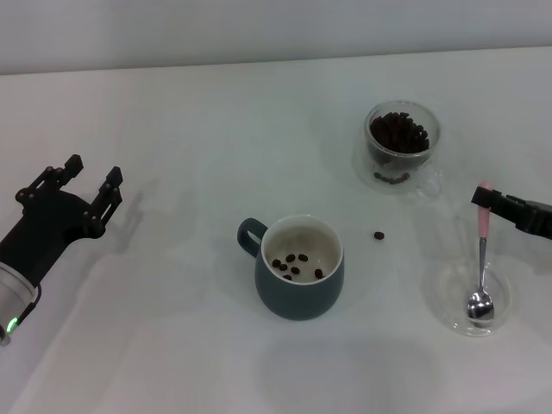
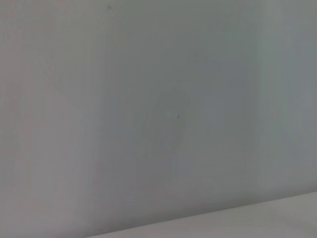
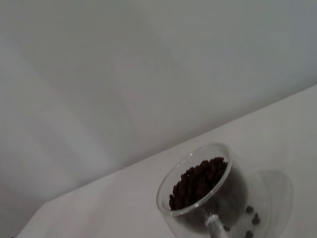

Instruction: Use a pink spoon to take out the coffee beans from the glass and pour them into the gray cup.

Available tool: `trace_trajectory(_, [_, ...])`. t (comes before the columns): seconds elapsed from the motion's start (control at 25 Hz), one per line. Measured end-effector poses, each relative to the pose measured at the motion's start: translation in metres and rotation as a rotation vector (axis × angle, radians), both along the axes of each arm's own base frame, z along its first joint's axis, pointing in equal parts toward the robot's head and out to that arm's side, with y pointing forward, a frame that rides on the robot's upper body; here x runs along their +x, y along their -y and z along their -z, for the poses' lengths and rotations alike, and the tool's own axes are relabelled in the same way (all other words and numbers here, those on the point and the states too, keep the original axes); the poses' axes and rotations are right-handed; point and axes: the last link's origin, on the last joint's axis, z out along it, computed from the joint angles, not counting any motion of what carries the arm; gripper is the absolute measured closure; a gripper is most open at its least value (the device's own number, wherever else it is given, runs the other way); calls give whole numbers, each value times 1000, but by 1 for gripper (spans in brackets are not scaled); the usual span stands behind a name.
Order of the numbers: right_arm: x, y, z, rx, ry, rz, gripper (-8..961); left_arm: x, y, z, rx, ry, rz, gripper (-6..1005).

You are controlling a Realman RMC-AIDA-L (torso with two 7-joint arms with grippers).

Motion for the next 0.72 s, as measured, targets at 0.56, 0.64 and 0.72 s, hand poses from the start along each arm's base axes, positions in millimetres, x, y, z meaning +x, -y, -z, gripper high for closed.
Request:
trace_trajectory(0.56, [-1,-7,-8,27,6,-9,712,-1,1,0,2,3,-5,423])
trace_trajectory(0.64, [-1,-8,-10,33,8,-10,707,-1,0,0,3,3,-6,423])
trace_trajectory(0.72, [1,-10,-17,55,13,-7,702,0,-1,0,2,2,-7,423])
